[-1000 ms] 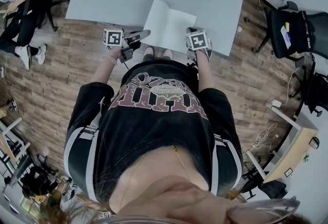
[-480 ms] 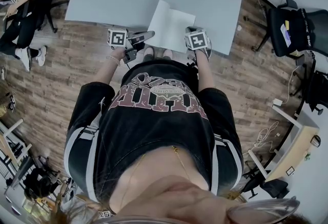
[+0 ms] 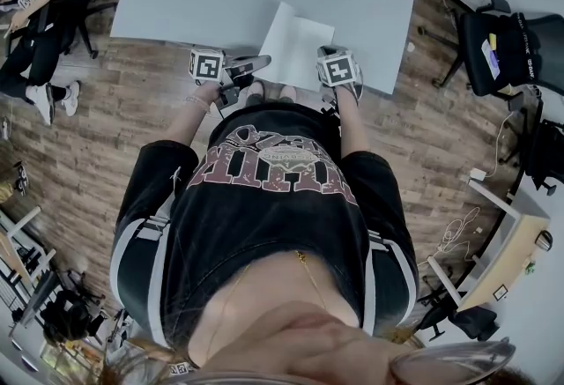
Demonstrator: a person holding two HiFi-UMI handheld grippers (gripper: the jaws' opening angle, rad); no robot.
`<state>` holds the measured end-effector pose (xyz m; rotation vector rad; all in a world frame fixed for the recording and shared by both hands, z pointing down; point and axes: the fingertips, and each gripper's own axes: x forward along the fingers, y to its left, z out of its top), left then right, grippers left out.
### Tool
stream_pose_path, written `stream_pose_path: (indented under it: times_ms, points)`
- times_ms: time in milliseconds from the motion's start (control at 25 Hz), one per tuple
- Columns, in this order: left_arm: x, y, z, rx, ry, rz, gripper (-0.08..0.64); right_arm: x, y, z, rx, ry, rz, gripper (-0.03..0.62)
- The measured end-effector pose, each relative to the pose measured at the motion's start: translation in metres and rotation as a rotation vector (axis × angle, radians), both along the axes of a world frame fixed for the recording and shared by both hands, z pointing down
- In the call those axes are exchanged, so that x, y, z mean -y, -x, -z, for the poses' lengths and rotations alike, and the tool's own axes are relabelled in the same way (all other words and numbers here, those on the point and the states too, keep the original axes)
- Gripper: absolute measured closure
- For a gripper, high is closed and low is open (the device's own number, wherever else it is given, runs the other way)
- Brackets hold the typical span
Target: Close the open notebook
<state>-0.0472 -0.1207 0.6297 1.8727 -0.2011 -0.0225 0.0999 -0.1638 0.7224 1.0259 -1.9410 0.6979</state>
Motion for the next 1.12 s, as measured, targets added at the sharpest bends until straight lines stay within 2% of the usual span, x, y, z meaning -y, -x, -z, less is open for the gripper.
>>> stream_pose_path:
  times_ms: [320, 1120]
  points:
    - [-0.004, -0.019, -0.003, -0.021, 0.007, -0.032, 0.506, 0.0, 0.001, -0.001, 0.013, -0.001, 0.0, 0.572]
    - [-0.01, -0.061, -0.023, 0.015, 0.039, -0.089, 0.506, 0.0, -0.001, 0.001, 0.019, -0.01, 0.036, 0.572]
